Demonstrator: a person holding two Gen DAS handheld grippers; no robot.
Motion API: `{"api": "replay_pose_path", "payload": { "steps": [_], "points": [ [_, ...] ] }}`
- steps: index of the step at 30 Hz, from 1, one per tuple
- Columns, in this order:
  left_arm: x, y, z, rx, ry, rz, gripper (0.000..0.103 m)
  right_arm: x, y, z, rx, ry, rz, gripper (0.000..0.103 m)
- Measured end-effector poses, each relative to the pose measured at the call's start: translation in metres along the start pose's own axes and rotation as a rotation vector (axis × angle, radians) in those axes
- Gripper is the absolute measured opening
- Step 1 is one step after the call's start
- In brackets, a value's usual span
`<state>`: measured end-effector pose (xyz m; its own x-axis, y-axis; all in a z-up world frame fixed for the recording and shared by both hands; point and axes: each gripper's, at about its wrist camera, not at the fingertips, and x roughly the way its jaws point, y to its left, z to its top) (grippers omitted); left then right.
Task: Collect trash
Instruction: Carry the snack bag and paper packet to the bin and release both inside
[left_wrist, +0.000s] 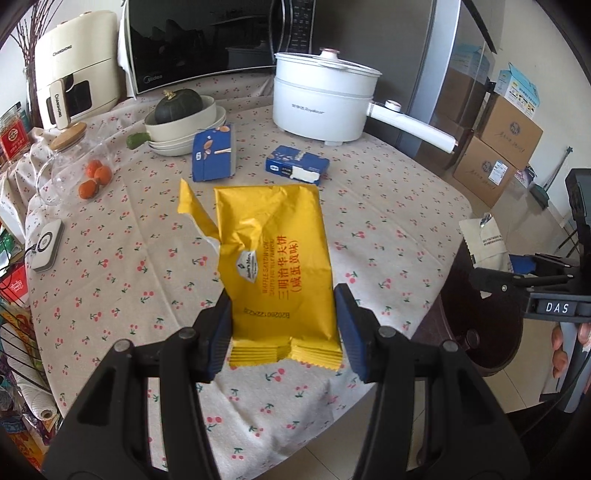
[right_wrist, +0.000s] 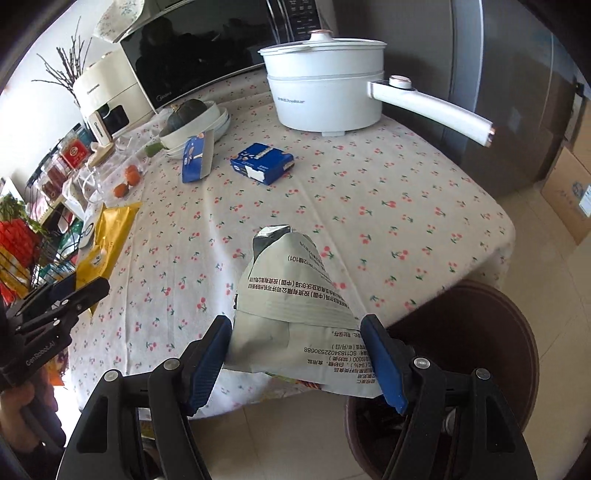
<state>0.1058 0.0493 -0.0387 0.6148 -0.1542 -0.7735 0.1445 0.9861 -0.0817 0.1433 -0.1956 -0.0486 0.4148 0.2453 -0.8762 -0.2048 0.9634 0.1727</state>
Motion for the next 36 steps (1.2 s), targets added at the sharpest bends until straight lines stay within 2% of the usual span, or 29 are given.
{"api": "replay_pose_path", "payload": {
  "steps": [5, 23, 29, 31, 32, 33, 36],
  "points": [
    [0.002, -0.033, -0.002, 0.079, 0.019, -0.04, 0.054, -0.019, -0.024, -0.017, 0.01, -0.002, 0.0, 0.074],
    [0.045, -0.186, -0.022, 0.344, 0.094, -0.223, 0.054, -0.052, -0.159, -0.098, 0.167, 0.056, -0.125, 0.074],
    [0.06, -0.215, -0.026, 0.376, 0.098, -0.261, 0.055, -0.061, -0.183, -0.113, 0.21, 0.059, -0.129, 0.074],
    [0.064, -0.221, -0.028, 0.378, 0.092, -0.275, 0.057, -0.063, -0.187, -0.117, 0.216, 0.062, -0.134, 0.074],
    [0.065, -0.223, -0.028, 0.382, 0.083, -0.274, 0.065, -0.063, -0.19, -0.118, 0.219, 0.065, -0.135, 0.074],
    [0.065, -0.225, -0.029, 0.386, 0.077, -0.264, 0.078, -0.063, -0.191, -0.119, 0.221, 0.067, -0.137, 0.074],
    [0.066, -0.225, -0.028, 0.39, 0.06, -0.234, 0.091, -0.062, -0.195, -0.122, 0.224, 0.074, -0.141, 0.074]
  ]
}}
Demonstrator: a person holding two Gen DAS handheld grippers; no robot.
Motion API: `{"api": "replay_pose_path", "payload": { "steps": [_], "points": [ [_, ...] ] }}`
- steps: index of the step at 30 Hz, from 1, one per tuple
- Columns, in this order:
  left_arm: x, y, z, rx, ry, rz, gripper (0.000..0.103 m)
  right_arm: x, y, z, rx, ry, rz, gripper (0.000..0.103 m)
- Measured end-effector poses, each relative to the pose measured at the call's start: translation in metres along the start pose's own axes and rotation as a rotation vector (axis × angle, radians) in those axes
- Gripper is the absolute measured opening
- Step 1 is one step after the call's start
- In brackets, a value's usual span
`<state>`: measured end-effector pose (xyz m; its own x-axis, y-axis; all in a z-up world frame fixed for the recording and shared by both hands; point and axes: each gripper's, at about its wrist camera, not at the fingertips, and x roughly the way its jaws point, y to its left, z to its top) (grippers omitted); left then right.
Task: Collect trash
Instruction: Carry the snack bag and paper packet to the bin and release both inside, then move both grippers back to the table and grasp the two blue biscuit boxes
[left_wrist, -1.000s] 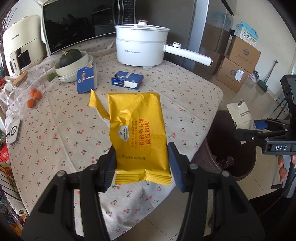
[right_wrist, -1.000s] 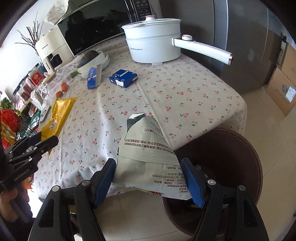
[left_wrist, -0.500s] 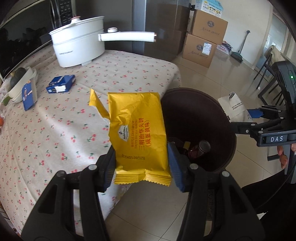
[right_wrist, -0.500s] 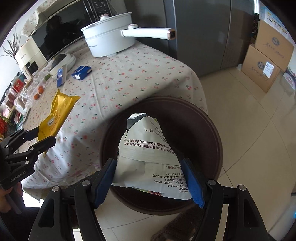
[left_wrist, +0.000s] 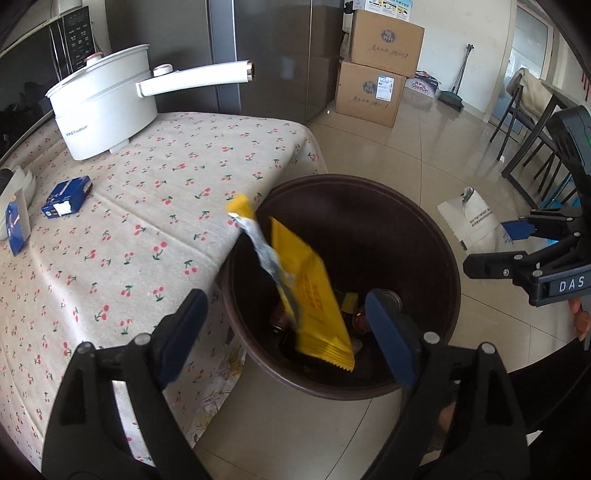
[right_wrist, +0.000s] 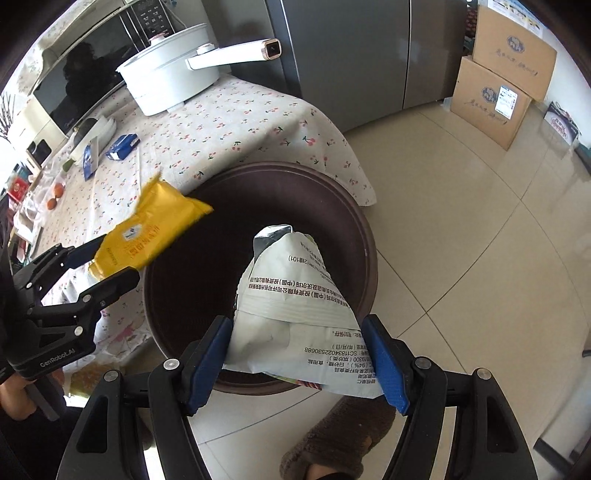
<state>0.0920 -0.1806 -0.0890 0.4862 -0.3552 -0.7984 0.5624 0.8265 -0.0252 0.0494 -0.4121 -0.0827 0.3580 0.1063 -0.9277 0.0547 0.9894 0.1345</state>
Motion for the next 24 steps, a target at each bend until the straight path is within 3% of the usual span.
{"api": "replay_pose_path", "payload": {
  "steps": [14, 17, 24],
  "points": [
    [-0.015, 0.039, -0.011, -0.081, 0.028, 0.077, 0.102, 0.005, 0.007, 0.002, -0.02, 0.0, -0.011, 0.075],
    [-0.02, 0.044, -0.014, -0.087, 0.03, 0.089, 0.102, 0.005, 0.013, 0.005, -0.029, -0.022, 0.017, 0.088],
    [-0.03, 0.06, -0.019, -0.113, 0.031, 0.105, 0.102, 0.007, 0.035, 0.008, -0.09, -0.016, 0.001, 0.092]
  ]
}}
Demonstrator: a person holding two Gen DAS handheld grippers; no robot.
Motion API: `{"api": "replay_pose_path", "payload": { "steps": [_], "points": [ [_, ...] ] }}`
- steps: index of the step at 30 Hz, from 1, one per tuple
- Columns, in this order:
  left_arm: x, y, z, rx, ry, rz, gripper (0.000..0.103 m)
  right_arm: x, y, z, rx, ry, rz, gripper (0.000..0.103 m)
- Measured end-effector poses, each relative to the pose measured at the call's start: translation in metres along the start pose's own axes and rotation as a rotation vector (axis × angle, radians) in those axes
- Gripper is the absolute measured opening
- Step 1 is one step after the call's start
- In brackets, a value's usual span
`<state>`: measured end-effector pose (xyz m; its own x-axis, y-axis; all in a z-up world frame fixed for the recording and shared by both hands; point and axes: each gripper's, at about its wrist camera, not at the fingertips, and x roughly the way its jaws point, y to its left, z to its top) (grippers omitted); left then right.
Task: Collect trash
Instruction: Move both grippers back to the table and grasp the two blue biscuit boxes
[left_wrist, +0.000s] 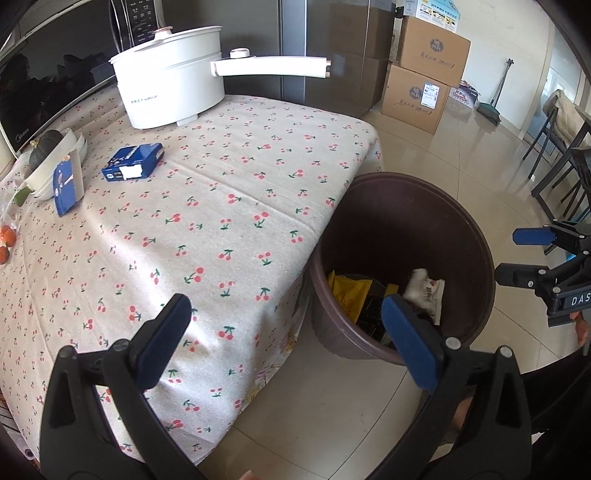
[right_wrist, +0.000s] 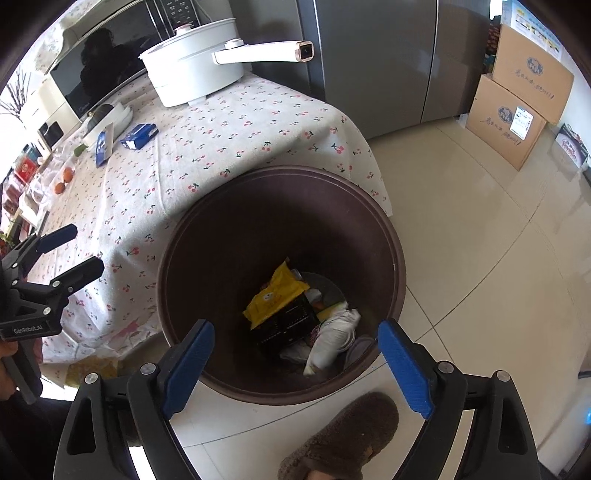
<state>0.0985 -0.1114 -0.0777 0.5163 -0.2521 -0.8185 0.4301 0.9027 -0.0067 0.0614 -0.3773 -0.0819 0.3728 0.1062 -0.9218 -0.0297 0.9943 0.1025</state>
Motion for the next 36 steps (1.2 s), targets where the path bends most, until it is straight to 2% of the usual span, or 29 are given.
{"api": "replay_pose_path", "payload": {
  "steps": [17, 36],
  "points": [
    [-0.028, 0.073, -0.019, -0.116, 0.003, 0.087, 0.102, 0.006, 0.043, 0.019, -0.049, 0.003, 0.021, 0.092],
    [-0.06, 0.174, -0.066, -0.323, 0.01, 0.178, 0.102, 0.023, 0.134, 0.058, -0.174, 0.003, 0.057, 0.092]
  ]
}}
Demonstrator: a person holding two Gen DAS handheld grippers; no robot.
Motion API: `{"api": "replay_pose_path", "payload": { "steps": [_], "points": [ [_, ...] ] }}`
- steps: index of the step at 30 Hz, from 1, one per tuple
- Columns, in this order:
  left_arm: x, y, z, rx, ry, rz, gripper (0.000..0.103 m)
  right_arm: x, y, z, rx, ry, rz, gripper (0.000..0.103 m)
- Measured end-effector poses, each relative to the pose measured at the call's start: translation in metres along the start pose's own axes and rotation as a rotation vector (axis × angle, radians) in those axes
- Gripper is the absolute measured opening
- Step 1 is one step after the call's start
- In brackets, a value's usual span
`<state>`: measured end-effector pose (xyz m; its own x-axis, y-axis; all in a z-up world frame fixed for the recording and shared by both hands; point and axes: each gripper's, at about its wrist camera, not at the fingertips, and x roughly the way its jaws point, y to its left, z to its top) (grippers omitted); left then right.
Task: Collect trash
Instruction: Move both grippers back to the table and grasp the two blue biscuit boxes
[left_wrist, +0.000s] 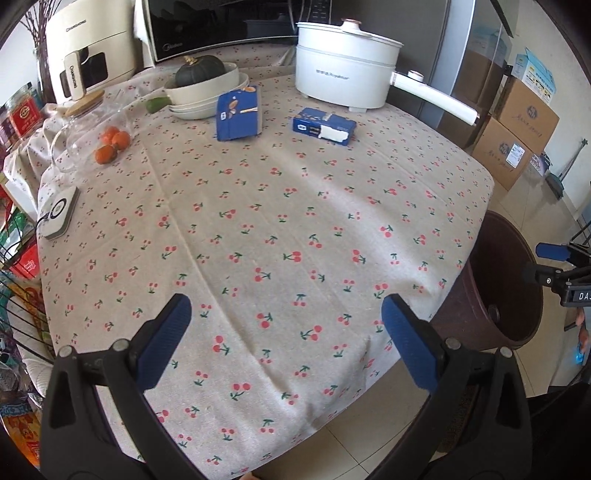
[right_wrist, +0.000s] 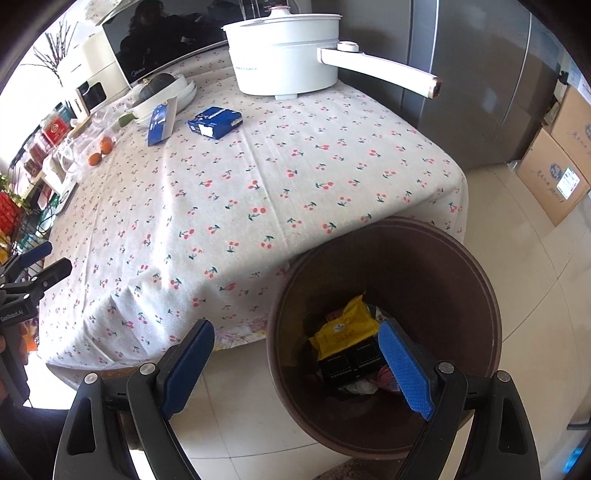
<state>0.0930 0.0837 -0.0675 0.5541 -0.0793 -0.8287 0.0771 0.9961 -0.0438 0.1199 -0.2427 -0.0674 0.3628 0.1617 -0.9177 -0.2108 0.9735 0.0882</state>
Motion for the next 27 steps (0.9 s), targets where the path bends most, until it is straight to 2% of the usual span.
{"api": "replay_pose_path", "payload": {
  "steps": [6, 9, 12, 17, 21, 27],
  "points": [
    [0.018, 0.026, 0.01, -0.036, 0.038, 0.027, 0.102, 0.018, 0.025, 0.036, -0.084, 0.007, -0.019, 0.092],
    [0.035, 0.039, 0.025, -0.059, 0.051, 0.023, 0.102, 0.029, 0.035, 0.061, -0.108, -0.002, -0.021, 0.092],
    [0.053, 0.046, 0.044, -0.041, 0.047, 0.03, 0.102, 0.046, 0.044, 0.087, -0.131, -0.006, -0.002, 0.092],
    [0.087, 0.057, 0.085, -0.027, 0.017, -0.001, 0.102, 0.081, 0.062, 0.127, -0.208, -0.014, 0.008, 0.092],
    [0.115, 0.067, 0.118, -0.053, -0.011, -0.051, 0.102, 0.111, 0.072, 0.156, -0.236, -0.019, 0.062, 0.092],
    [0.151, 0.075, 0.158, -0.083, -0.087, -0.106, 0.102, 0.153, 0.088, 0.192, -0.311, -0.027, 0.087, 0.092]
  ]
}}
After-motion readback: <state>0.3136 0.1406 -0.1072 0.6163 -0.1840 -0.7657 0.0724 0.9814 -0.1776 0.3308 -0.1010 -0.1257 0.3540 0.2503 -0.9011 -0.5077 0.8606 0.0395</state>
